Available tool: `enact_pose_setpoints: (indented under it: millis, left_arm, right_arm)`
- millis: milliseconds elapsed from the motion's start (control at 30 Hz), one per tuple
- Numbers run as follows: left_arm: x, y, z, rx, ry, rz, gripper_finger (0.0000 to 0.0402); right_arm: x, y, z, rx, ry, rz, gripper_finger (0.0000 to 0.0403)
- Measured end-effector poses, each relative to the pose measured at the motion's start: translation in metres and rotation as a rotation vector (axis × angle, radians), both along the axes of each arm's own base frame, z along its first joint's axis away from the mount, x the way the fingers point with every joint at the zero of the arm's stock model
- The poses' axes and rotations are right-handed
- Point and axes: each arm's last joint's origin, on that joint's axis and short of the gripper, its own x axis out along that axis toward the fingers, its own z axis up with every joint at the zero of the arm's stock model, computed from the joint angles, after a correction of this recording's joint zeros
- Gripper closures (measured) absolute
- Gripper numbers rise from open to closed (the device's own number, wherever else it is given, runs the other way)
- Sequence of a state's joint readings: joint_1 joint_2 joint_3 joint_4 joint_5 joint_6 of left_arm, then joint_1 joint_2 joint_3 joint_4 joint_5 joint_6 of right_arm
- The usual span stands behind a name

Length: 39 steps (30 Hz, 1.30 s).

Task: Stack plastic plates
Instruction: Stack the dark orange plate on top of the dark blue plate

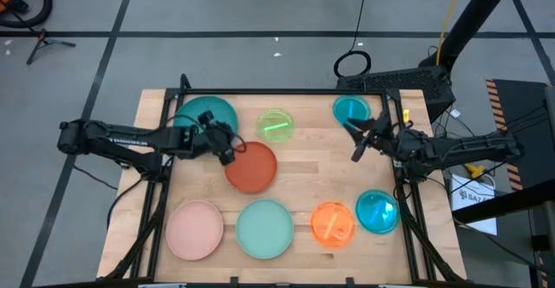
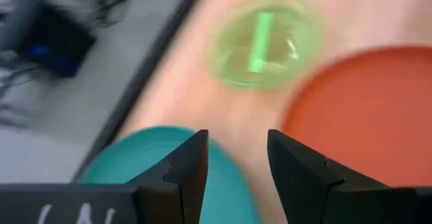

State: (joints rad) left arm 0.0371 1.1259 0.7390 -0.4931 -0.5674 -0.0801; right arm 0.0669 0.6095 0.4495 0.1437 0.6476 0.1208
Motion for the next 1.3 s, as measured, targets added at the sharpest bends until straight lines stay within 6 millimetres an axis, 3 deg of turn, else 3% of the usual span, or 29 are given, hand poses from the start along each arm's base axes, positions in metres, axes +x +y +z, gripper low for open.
enact_pose_setpoints:
  millis: [333,600,867,1100,1300]
  left_arm:
    - [0.001,-0.027,-0.004,-0.046,0.042,-0.238,0.0243]
    - [0.006,-0.024,0.009,0.022,0.049,-0.3,0.0243]
    - [0.009,-0.023,0.008,-0.08,0.011,-0.345,0.0243]
    - [0.008,-0.031,0.003,-0.306,-0.031,-0.265,0.0243]
    - [0.005,-0.035,-0.005,-0.595,-0.121,0.09,0.0243]
  right_arm:
    - [0.048,0.006,0.01,0.096,0.063,0.089,0.031]
    - [0.094,0.009,0.027,0.085,0.166,0.085,0.031]
    - [0.115,0.011,0.014,0.096,0.342,0.108,0.031]
    - [0.12,0.012,0.004,0.087,0.404,0.124,0.031]
    - [0.117,0.012,0.002,0.053,0.465,0.133,0.031]
